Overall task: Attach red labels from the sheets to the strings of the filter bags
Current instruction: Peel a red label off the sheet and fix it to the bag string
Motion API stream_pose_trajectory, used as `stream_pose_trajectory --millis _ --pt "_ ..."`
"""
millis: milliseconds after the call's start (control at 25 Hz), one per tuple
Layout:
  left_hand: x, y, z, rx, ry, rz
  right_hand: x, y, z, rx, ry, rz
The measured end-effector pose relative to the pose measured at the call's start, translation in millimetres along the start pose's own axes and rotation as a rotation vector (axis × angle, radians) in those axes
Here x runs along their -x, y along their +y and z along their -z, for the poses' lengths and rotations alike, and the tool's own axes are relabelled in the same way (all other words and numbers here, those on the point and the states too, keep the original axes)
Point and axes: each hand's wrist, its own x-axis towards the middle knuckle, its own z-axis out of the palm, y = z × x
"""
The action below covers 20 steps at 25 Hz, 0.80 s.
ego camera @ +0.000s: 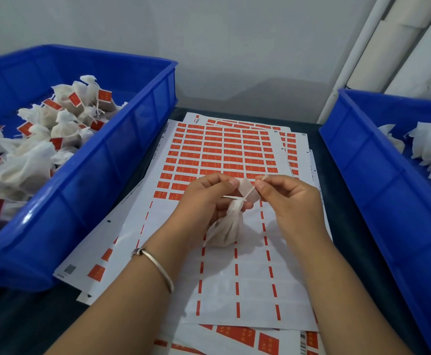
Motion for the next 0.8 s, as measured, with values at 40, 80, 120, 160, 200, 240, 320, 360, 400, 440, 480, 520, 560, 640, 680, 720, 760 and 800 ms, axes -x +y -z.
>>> stream_pose_trajectory --millis 40,80,120,160,200,240,320,360,400,440,480,520,560,640,680,720,760,800 --pt "0.6 0.6 0.2 0.010 -0.016 0.002 -0.2 0.1 0.5 -0.001 0.007 0.000" --pt "1.1 1.1 0.5 0.013 -0.033 0.003 -0.4 0.5 1.0 0.001 0.011 0.000" --pt "1.5 1.5 0.4 0.009 -0.049 0.003 -0.5 0.3 1.3 0.004 0.015 -0.001" --pt "1.8 1.6 0.4 0.000 -0.065 0.004 -0.6 0.2 1.6 0.004 0.015 -0.003" --pt "2.0 1.8 0.4 -0.006 -0.080 0.005 -0.5 -0.5 1.3 0.002 0.015 -0.005" --pt "2.3 1.7 0.5 -0.008 -0.092 0.005 -0.2 -1.1 1.2 -0.001 0.013 -0.004" --pt "2.6 1.5 1.5 0.001 -0.116 0.010 0.3 -1.4 1.0 -0.008 0.013 0.002" --pt "2.8 1.3 1.8 0.008 -0.125 0.012 0.2 -1.6 1.0 -0.009 0.012 0.003" --pt "3.0 1.0 2.3 0.014 -0.131 0.011 0.2 -1.5 1.2 -0.008 0.007 0.006" --pt "2.9 0.6 2.6 0.014 -0.130 0.007 0.2 -1.6 1.0 -0.005 0.003 0.009" --pt "2.9 0.4 2.6 0.006 -0.124 -0.001 0.4 -2.0 1.0 0.000 -0.002 0.014" --pt "2.7 -0.1 2.3 -0.005 -0.117 -0.013 0.8 -2.6 1.0 0.005 -0.005 0.021" --pt "2.3 -0.8 2.1 -0.015 -0.109 -0.024 1.0 -2.9 1.0 0.009 -0.007 0.027" --pt "2.5 -1.4 1.4 -0.029 -0.096 -0.036 1.4 -3.4 0.9 0.008 -0.008 0.033" --pt "3.1 -1.2 1.1 -0.032 -0.096 -0.039 1.5 -3.3 0.9 0.004 -0.010 0.034" --pt "3.7 -1.1 1.1 -0.035 -0.105 -0.045 1.4 -2.9 1.0 0.000 -0.012 0.037" --pt "4.4 -0.8 1.2 -0.035 -0.116 -0.051 1.3 -2.7 1.1 -0.003 -0.014 0.038" --pt "5.4 0.1 1.6 -0.031 -0.127 -0.053 1.1 -2.4 1.1 -0.002 -0.015 0.038"
